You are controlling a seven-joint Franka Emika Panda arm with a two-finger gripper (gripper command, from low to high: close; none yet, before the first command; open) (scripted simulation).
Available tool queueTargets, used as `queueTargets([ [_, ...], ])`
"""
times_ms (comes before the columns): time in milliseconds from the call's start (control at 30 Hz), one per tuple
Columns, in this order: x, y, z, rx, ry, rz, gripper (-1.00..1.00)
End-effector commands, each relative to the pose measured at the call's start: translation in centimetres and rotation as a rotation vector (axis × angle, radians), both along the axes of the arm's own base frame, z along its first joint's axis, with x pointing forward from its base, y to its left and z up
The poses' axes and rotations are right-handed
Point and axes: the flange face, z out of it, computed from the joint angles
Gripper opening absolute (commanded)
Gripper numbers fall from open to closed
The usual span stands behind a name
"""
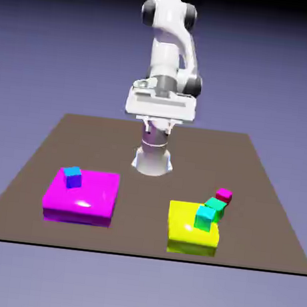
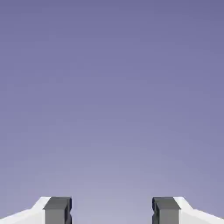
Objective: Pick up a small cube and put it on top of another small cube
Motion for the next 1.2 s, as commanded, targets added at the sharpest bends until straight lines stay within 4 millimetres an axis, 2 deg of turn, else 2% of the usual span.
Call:
queueTargets([
  [0,0.1,1.2,-0.9,0.002,0.023,0.031,0.00],
  [167,-0.5,7.2,-5.4,-0.002,0.136,0.184,0.00],
  [333,-2.4,13.0,-9.8,-0.029,0.247,0.335,0.00],
  [500,-5.6,18.1,-14.2,-0.078,0.355,0.482,0.00],
  [667,-9.9,22.3,-18.4,-0.149,0.455,0.624,0.00],
  [833,-14.8,25.2,-22.4,-0.241,0.545,0.759,0.00],
  [967,-18.9,26.6,-25.3,-0.327,0.607,0.860,0.00],
  [1000,-18.9,26.6,-25.3,-0.327,0.607,0.860,0.00],
  [1167,-18.4,27.1,-28.6,-0.326,0.602,0.865,0.00],
])
